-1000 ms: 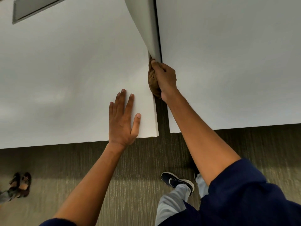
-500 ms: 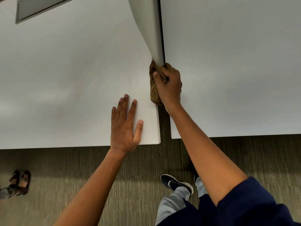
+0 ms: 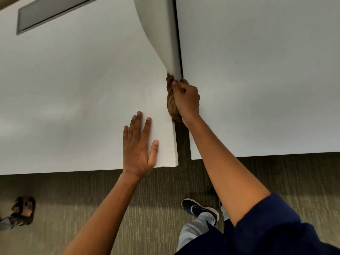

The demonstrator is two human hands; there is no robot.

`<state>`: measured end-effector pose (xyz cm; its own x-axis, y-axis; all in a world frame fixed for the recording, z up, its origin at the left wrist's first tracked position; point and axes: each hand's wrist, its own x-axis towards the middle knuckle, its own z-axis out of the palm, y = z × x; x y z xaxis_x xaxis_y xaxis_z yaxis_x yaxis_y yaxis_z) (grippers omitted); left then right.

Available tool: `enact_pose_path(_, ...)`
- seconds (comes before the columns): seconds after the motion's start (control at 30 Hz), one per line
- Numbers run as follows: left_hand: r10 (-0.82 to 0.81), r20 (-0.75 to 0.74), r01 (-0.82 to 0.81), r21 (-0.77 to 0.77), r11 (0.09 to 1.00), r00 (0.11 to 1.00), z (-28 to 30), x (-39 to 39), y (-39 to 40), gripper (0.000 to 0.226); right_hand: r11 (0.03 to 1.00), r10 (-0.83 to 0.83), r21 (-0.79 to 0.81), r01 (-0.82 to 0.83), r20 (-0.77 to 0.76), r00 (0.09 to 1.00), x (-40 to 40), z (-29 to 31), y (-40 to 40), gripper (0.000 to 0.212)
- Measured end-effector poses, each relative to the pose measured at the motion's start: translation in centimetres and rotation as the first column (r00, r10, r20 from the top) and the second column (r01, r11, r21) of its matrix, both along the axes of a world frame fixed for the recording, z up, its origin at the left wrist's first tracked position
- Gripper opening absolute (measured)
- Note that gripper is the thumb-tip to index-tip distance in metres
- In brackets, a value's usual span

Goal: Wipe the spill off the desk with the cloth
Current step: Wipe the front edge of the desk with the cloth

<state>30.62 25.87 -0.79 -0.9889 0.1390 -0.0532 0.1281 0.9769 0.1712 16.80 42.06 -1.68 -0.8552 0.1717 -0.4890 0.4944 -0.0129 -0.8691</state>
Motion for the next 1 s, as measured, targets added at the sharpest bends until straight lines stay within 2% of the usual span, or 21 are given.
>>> enact_pose_path(0.07, -0.002, -0.004, 0.002, 0.001, 1.000, 1.000, 0.0, 0.0, 0.1, 0.070, 0.989, 0.023, -0.145, -0.012, 0.075, 0.997, -0.5, 0.0, 0.8, 0.029)
enact_pose_path(0.13, -0.006, -0.006, 0.006, 0.000, 1.000, 1.000, 0.0, 0.0, 0.1, 0.070, 0.977, 0.027, -0.211, -0.009, 0.084, 0.996, -0.5, 0.0, 1.0, 0.027)
enact_pose_path(0.3, -0.001, -0.006, 0.001, 0.003, 1.000, 1.000, -0.1, 0.0, 0.1, 0.070, 0.998, 0.051, -0.044, -0.053, -0.036, 0.998, 0.0, 0.2, 0.5, 0.034)
enact_pose_path(0.47, -0.005, -0.015, 0.005, 0.011, 1.000, 1.000, -0.3, 0.0, 0.0, 0.070, 0.954, 0.263, 0.188, -0.236, -0.136, 0.955, 0.0, 0.5, 1.8, 0.038)
enact_pose_path(0.57, -0.006, -0.015, 0.006, 0.009, 1.000, 1.000, -0.3, 0.2, 0.0, 0.070, 0.933, 0.293, 0.257, -0.251, -0.139, 0.946, 1.4, 0.8, 1.9, 0.036)
enact_pose_path(0.8, -0.003, -0.004, 0.003, -0.017, 1.000, 1.000, -0.3, 0.1, 0.0, 0.070, 0.928, 0.292, 0.278, -0.248, -0.129, 0.948, 7.4, 0.8, 2.2, 0.038)
enact_pose_path(1.0, 0.001, -0.007, -0.001, -0.019, 1.000, 1.000, -0.3, 0.1, 0.1, 0.069, 0.949, 0.263, 0.209, -0.235, -0.119, 0.957, 12.0, 0.2, 2.5, 0.037)
